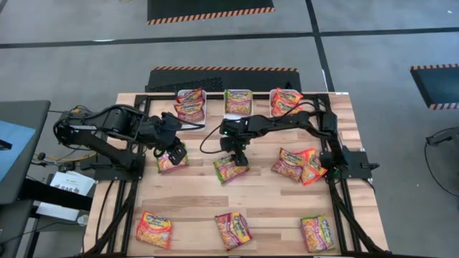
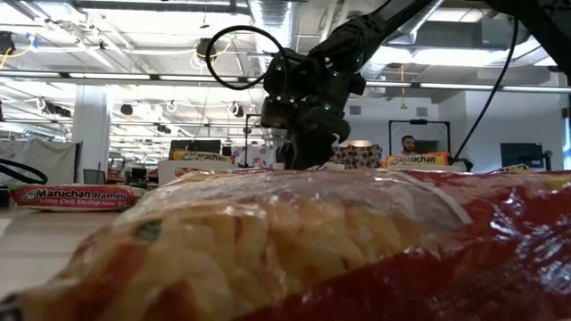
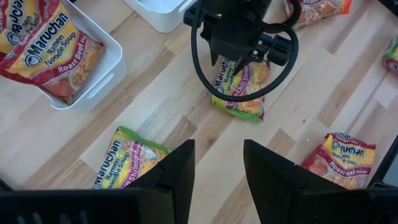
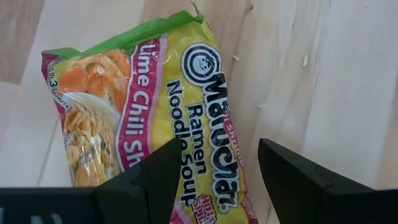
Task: Sort Maruchan noodles
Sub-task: Put the green noodle pack into the middle white bin
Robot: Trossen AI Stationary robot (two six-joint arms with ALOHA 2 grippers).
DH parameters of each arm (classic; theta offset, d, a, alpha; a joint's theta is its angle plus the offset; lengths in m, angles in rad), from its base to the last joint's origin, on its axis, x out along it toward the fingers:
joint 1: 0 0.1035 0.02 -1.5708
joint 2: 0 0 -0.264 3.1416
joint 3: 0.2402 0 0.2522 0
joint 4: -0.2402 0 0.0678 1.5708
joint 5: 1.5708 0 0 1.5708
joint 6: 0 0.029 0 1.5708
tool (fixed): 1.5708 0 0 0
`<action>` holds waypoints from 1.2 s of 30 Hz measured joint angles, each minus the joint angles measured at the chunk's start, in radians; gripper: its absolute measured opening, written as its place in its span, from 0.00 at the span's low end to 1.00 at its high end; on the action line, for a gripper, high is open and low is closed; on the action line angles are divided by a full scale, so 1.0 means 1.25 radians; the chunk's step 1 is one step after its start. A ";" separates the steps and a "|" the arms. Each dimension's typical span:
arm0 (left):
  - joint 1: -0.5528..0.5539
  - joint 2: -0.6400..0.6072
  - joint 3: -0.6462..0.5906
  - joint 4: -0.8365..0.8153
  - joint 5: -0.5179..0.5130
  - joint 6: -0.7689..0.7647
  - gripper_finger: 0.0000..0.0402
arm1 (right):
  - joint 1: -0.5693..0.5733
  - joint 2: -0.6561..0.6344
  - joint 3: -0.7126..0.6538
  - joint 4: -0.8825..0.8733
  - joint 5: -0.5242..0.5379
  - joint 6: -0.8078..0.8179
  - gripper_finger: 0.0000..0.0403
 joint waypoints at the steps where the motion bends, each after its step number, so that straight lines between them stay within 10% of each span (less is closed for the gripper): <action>1: 0.000 0.000 0.000 0.000 0.000 0.000 0.30 | 0.000 0.000 0.000 -0.002 0.000 0.000 0.59; 10: 0.000 0.000 0.000 0.000 0.000 0.000 0.30 | 0.008 0.020 0.002 -0.017 -0.002 0.070 0.53; 25: 0.000 0.000 0.000 -0.001 -0.001 0.022 0.30 | 0.019 0.042 0.035 -0.078 0.000 0.146 0.03; 36: 0.000 0.000 0.000 -0.001 -0.006 0.021 0.30 | 0.019 0.050 0.198 -0.315 0.097 0.143 0.01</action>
